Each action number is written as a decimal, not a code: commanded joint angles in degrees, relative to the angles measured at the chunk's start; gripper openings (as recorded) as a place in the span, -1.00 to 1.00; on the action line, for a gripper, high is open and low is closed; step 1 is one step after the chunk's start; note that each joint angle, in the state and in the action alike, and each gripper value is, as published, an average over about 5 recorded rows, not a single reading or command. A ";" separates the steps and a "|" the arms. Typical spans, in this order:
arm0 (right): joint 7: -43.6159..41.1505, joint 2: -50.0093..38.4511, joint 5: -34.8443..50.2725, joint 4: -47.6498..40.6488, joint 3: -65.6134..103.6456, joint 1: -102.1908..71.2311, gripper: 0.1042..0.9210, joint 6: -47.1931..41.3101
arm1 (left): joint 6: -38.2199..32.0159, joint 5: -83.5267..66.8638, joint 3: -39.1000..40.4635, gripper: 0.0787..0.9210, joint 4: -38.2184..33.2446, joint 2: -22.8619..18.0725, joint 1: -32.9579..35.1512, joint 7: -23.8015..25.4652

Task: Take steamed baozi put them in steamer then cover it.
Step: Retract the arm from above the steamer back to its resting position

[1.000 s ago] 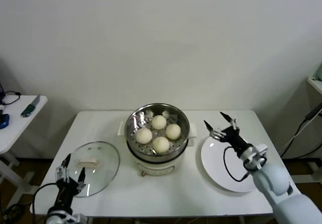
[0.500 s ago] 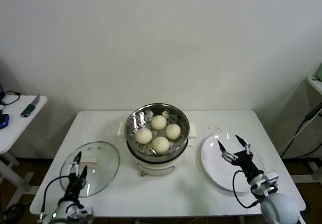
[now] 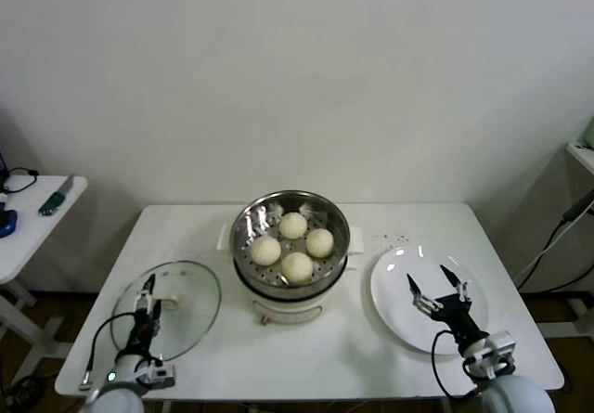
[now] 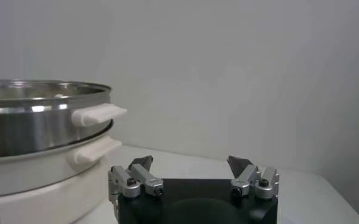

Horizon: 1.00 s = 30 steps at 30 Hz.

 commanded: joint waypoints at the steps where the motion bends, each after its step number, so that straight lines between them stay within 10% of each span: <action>1: -0.45 1.16 -1.33 -0.13 1.12 -1.39 0.76 0.40 | -0.17 0.97 1.11 0.77 6.21 0.29 -5.08 -1.38; 16: -1.85 2.82 -4.13 -1.42 0.90 -1.84 0.76 1.90 | -0.97 -0.86 1.33 0.73 7.38 0.28 -6.37 -2.87; 30: -2.18 4.26 -6.02 -2.10 0.97 -1.55 0.76 2.76 | -1.95 -3.31 1.29 -0.21 5.95 0.42 -5.86 -2.00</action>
